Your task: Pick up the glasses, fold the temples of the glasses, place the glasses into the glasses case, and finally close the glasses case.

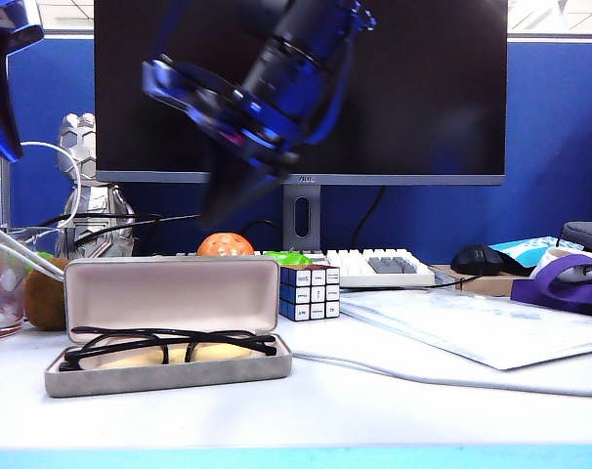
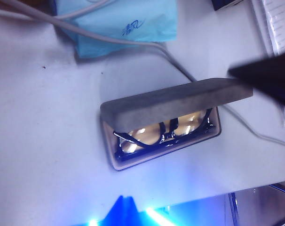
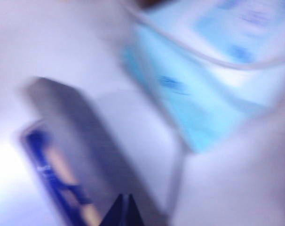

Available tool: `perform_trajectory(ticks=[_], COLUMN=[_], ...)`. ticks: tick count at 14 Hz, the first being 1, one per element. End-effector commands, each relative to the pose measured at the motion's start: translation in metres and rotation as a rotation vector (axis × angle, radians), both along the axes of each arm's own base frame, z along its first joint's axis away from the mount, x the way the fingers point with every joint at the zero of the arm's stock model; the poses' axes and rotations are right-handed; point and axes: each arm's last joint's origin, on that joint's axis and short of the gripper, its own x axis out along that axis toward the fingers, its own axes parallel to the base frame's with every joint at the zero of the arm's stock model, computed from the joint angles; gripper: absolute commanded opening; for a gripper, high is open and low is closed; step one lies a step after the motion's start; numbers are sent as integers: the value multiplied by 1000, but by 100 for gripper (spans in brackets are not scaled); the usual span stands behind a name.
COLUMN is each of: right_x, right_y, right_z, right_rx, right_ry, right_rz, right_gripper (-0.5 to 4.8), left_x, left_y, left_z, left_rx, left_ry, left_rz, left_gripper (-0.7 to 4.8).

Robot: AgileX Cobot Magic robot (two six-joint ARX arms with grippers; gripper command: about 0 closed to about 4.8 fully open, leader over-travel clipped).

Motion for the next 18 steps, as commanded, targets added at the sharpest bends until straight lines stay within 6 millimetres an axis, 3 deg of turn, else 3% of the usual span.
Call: perform_trajectory(ticks=[1, 8, 12, 15, 18], right_x=[-6, -4, -2, -7, -7], right_y=[0, 1, 5, 8, 7], right_z=[1, 1, -18, -22, -20], right_rx=[8, -8, -58, -81, -78], right_ry=[58, 12, 71, 95, 92], right_rz=[32, 13, 19, 31, 31], right_gripper=[-1, -1, -1, -1, -1], left_x=[0, 7, 6, 1, -4], left_y=[-1, -4, -4, -5, -5], left_z=[-5, -14, -15, -16, -31], left_rx=[-8, 8, 2, -12, -69], left_ry=[68, 114, 125, 167, 234], left_rz=[-24, -70, -79, -155, -224], left_gripper=[-6, -6, -6, -6, -6])
